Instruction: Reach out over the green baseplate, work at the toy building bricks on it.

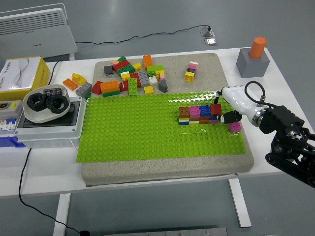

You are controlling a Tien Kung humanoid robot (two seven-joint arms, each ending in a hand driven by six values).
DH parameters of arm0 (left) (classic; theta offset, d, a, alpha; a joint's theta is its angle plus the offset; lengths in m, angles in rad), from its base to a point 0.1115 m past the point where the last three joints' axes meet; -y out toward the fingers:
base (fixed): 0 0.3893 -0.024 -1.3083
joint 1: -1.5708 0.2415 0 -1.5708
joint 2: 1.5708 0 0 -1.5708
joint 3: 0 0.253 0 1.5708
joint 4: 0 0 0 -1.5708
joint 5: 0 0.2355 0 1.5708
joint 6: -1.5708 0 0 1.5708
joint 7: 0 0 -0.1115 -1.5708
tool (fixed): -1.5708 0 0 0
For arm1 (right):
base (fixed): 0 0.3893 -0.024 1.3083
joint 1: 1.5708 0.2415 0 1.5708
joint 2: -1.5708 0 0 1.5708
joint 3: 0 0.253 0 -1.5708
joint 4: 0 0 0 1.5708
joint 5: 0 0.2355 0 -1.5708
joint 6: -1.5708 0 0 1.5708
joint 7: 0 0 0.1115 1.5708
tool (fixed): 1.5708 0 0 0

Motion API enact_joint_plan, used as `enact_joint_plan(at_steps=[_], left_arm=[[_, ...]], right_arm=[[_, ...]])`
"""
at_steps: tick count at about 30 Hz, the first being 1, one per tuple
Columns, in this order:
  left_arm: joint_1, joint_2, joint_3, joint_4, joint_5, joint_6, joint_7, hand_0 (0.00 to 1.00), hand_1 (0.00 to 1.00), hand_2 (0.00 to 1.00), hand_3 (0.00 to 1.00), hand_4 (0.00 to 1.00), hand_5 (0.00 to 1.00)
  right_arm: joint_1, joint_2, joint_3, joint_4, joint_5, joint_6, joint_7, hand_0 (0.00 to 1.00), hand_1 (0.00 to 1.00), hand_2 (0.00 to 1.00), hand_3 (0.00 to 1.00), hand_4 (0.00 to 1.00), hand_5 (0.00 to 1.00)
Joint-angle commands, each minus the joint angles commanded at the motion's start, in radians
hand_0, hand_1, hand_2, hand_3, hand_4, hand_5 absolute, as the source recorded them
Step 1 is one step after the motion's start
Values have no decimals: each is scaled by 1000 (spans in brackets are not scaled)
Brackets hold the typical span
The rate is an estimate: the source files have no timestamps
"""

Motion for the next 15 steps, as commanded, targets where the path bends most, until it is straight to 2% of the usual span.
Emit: enact_joint_plan(at_steps=[4,5,10,11,15], left_arm=[[-1,0,-1,0,2,1,-1,690,345,522,560,775,776],[-1,0,-1,0,3,1,-1,690,346,522,560,775,778],[-2,-1,-3,0,8,3,0,690,346,522,560,775,778],[-2,-1,-3,0,9,3,0,690,346,523,560,775,780],[-2,-2,-4,0,9,4,0,690,346,523,560,775,780]], right_arm=[[2,1,-1,0,1,5,-3,769,745,777,526,715,244],[2,1,-1,0,1,5,-3,773,763,791,568,719,245],[3,3,-4,-1,3,15,-9,773,763,791,568,719,245],[3,4,-5,-1,3,16,-9,777,779,806,620,723,245],[4,5,-6,-2,5,16,-10,777,779,806,620,723,245]])
